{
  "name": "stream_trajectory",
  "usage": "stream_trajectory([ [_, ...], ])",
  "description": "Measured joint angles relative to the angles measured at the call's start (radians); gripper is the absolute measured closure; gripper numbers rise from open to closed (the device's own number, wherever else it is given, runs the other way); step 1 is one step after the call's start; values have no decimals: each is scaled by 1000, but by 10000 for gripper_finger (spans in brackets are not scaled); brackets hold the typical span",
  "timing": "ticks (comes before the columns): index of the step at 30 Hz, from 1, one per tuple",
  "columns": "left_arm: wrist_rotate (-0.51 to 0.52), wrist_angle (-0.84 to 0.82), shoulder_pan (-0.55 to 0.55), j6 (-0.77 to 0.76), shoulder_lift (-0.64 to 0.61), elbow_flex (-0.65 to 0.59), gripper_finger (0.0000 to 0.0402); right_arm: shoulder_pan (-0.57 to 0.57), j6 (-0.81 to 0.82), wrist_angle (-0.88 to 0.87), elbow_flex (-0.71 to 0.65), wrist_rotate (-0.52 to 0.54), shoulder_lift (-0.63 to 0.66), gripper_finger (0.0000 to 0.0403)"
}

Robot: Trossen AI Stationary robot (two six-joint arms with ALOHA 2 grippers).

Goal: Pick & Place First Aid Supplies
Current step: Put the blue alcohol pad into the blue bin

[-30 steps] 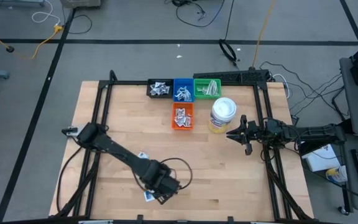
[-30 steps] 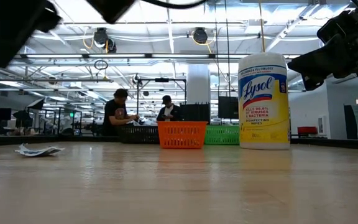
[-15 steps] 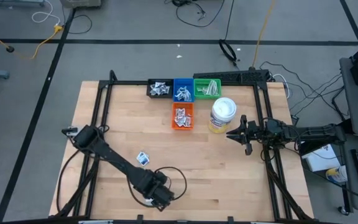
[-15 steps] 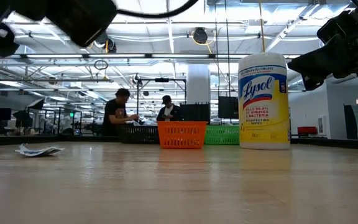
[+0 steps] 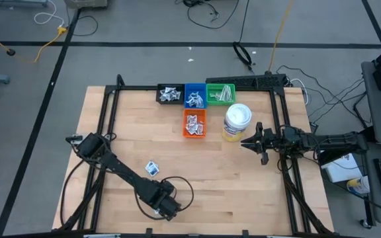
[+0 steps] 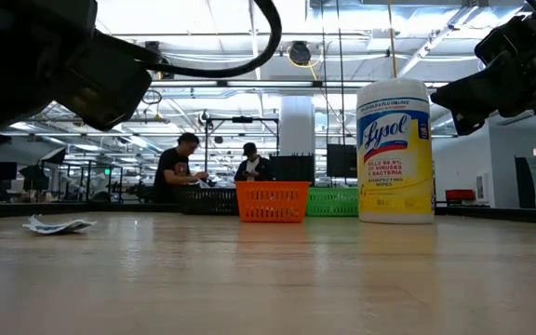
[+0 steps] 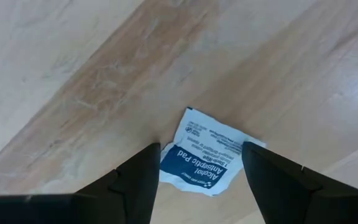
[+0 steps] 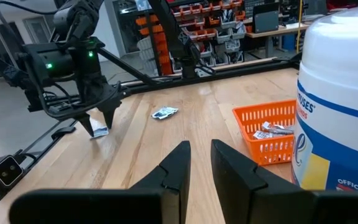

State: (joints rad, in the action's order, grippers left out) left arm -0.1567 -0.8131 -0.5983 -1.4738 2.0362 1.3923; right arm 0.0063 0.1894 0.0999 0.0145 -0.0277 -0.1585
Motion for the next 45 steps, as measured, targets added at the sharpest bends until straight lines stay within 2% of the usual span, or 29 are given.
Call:
stream_trajectory([
  [4,0,-1,0,3,0,-1,198,0,0,0,0,0,0,344],
  [13,-18,-13,15,63,2,-4,369,0,0,0,0,0,0,344],
  [15,-25,-6,21,88,2,-4,392,0,0,0,0,0,0,344],
  [27,-51,-8,46,150,-9,-4,398,0,0,0,0,0,0,344],
  [35,27,-114,109,210,-179,-4,400,0,0,0,0,0,0,344],
  [42,34,-187,166,294,-314,-3,400,0,0,0,0,0,0,344],
  [45,6,-209,190,357,-345,-3,401,0,0,0,0,0,0,344],
])
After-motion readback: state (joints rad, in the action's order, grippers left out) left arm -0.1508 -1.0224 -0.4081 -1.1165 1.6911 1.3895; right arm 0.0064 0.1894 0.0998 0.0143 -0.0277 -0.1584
